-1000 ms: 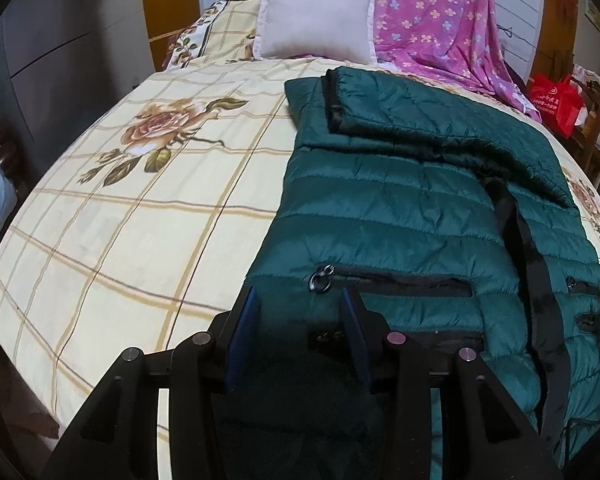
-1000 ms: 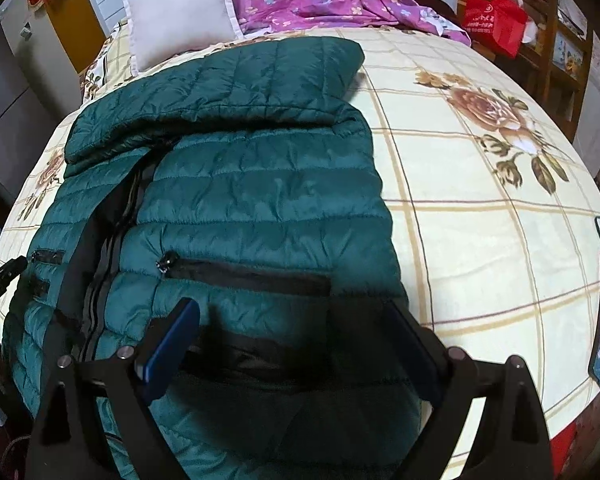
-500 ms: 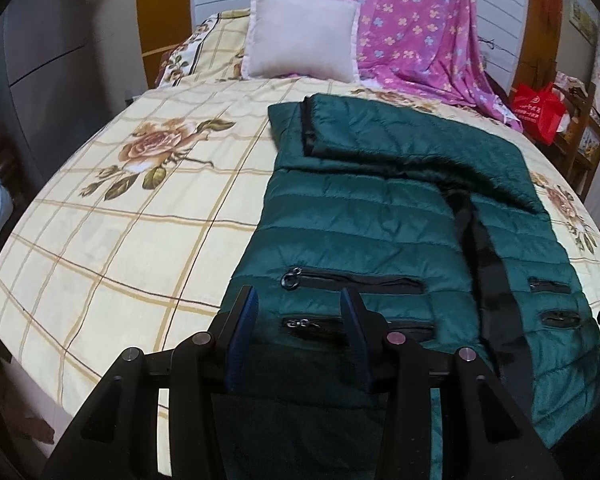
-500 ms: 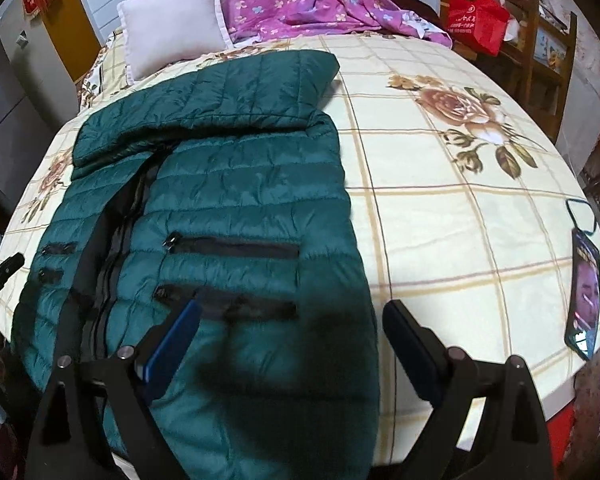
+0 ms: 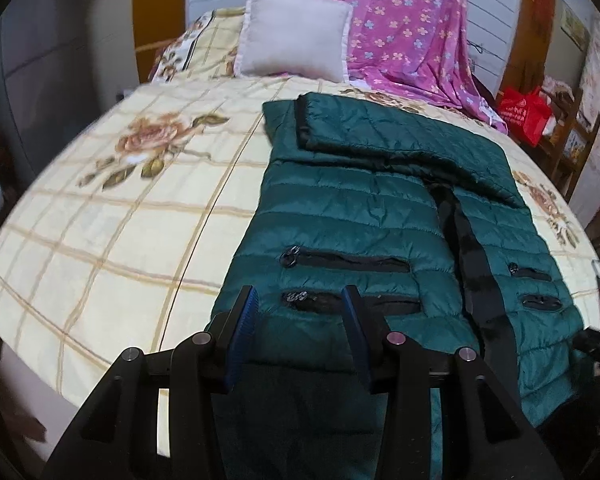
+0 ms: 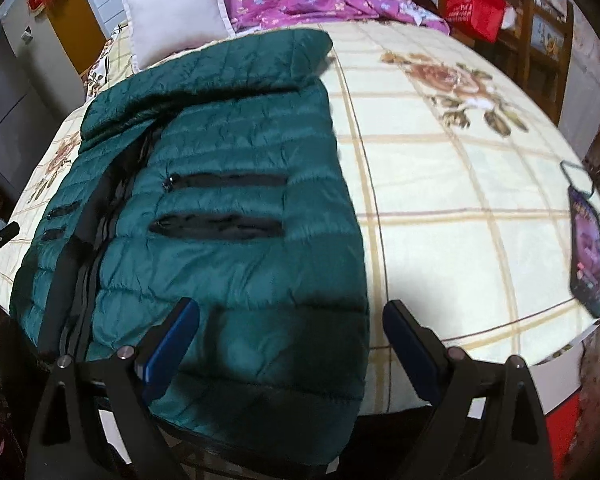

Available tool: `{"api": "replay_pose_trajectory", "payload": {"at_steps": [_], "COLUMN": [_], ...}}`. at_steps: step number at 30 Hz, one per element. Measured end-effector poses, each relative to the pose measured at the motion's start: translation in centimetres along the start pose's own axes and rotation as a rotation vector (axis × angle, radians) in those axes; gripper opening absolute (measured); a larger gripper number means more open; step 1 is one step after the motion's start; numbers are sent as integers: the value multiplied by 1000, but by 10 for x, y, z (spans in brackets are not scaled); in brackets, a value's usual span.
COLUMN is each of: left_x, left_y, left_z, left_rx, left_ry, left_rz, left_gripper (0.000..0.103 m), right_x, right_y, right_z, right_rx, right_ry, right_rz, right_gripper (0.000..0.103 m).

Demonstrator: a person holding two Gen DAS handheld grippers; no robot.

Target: Fold large clothes

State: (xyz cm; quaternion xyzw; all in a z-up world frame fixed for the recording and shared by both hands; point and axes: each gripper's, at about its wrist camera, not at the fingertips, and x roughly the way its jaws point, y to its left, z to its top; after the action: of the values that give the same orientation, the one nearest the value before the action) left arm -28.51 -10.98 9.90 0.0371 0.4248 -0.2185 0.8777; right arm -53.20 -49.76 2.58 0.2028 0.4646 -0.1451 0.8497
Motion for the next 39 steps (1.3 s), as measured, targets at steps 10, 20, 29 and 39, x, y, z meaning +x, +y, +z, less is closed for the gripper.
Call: {"api": "replay_pose_trajectory", "payload": {"at_steps": [10, 20, 29, 39], "left_x": [10, 14, 22, 25], "left_y": [39, 50, 62, 66], "left_z": [-17, -34, -43, -57], "left_rx": [-67, -70, -98, -140], "left_ry": [90, 144, 185, 226], "left_rz": [-5, -21, -61, -110], "left_gripper": [24, 24, 31, 37], "right_x": [13, 17, 20, 20], "right_y": [-9, 2, -4, 1], "right_z": [-5, -6, -6, -9], "right_rx": [16, -53, -49, -89], "right_ry": [25, 67, 102, 117], "right_rz": [86, 115, 164, 208], "right_gripper": [95, 95, 95, 95]}}
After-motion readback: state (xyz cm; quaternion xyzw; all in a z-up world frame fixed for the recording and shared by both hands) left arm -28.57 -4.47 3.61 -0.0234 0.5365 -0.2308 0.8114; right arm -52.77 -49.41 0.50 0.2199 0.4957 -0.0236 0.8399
